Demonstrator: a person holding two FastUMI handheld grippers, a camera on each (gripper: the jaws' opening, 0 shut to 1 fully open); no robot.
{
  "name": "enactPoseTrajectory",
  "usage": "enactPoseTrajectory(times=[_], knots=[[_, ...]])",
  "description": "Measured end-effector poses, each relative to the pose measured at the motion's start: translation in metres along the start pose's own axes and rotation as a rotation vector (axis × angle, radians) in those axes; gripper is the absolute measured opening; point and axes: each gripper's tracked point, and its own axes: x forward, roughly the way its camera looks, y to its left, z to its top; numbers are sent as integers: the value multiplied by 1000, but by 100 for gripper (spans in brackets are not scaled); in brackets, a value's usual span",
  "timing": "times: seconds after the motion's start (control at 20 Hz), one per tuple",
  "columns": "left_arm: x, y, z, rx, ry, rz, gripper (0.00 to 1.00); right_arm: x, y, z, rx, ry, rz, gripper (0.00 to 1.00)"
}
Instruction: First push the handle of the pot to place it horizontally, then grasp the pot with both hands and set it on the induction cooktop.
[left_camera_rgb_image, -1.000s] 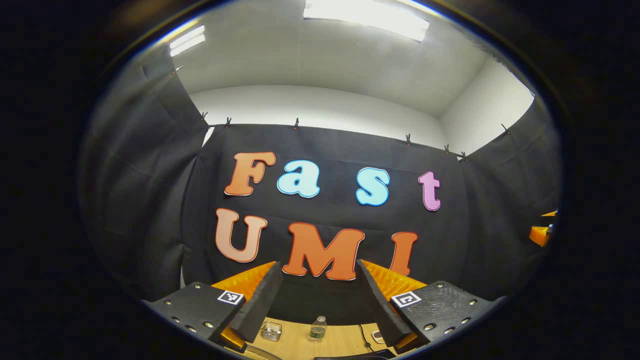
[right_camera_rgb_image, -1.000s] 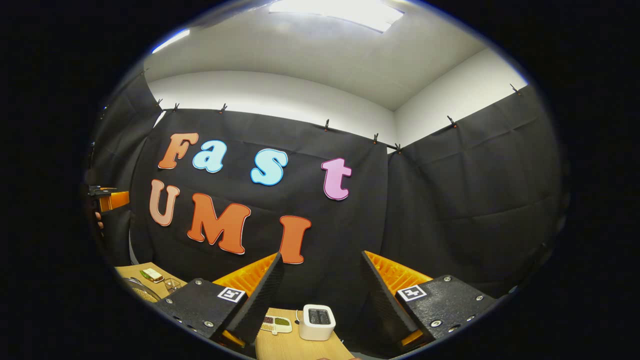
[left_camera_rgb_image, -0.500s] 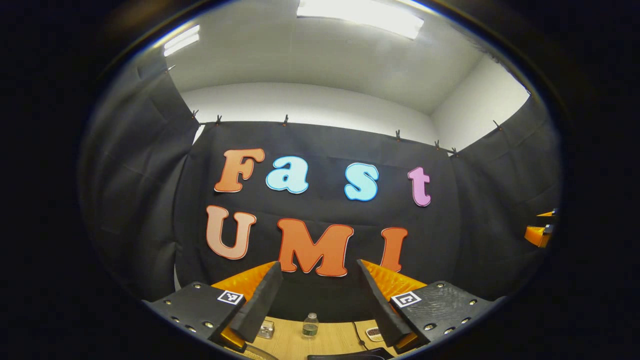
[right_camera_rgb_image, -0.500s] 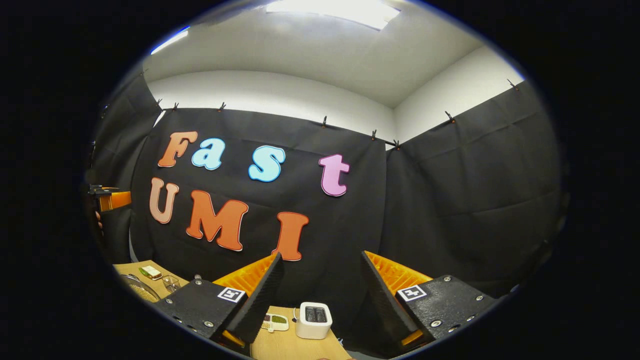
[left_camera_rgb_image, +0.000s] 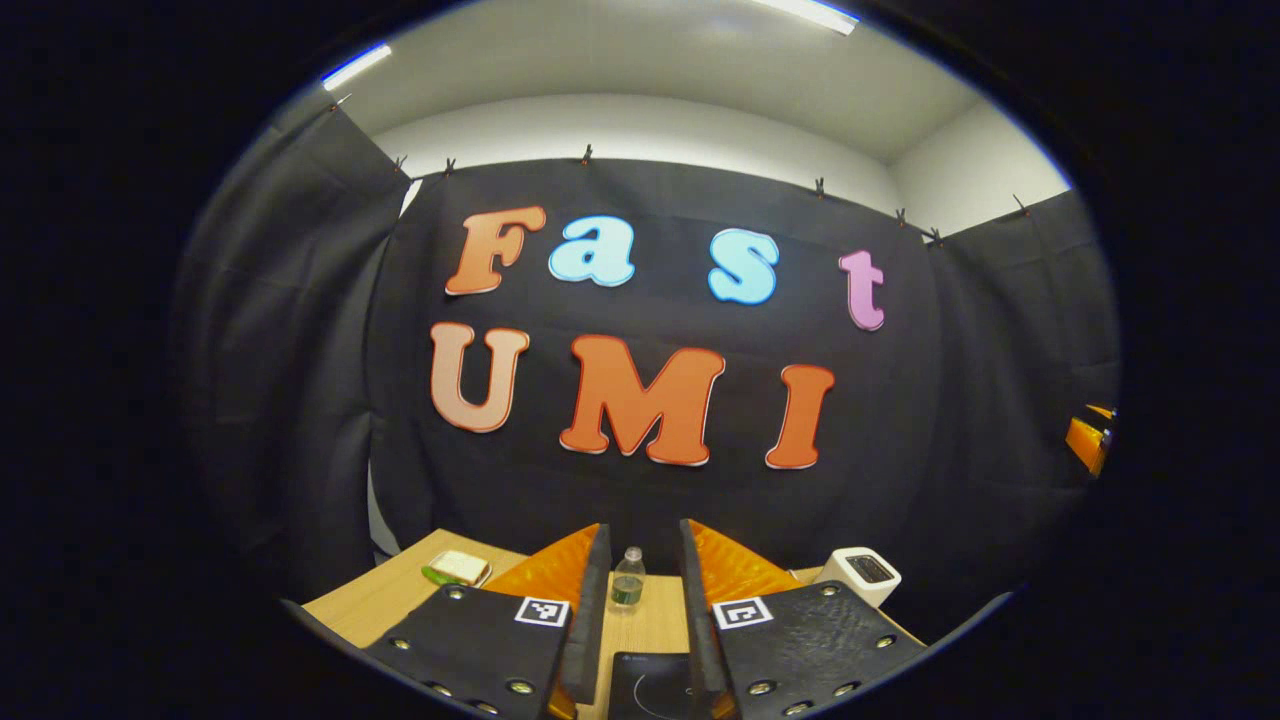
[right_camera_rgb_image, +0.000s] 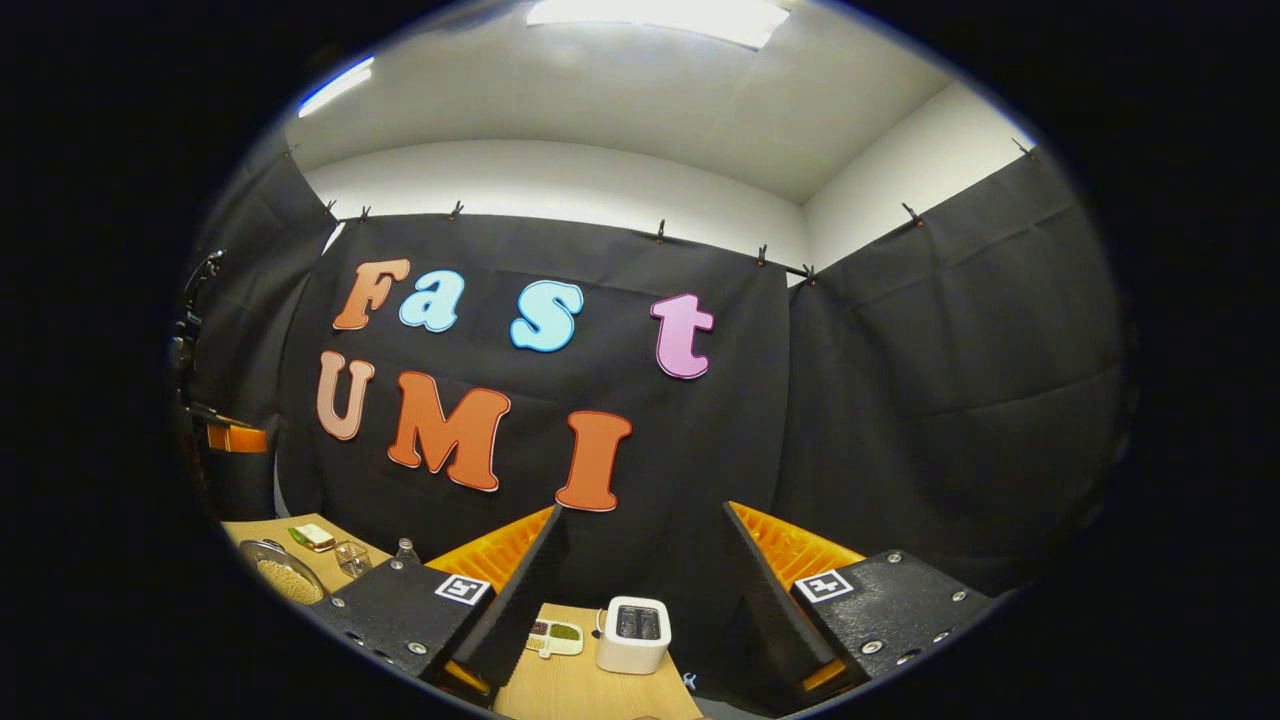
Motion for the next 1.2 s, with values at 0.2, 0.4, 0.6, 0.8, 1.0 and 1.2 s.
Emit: enactPoseTrajectory(times=[0.2,0.4,0.6,0.8,1.0,1.2], knots=[[-8,10,-79,15,242,49,6,2,-5,-12,13,8,29,95],[-32,17,-135,51,441,89,6,6,-7,-25,25,14,58,95],[-53,26,-182,88,595,108,4,13,4,-38,52,32,85,95],[-76,43,-237,48,757,114,4,16,27,-49,78,44,117,95],[-104,64,-279,32,913,106,5,20,53,-62,96,75,142,95],[-126,88,-318,69,1027,106,5,25,66,-71,108,107,139,95]])
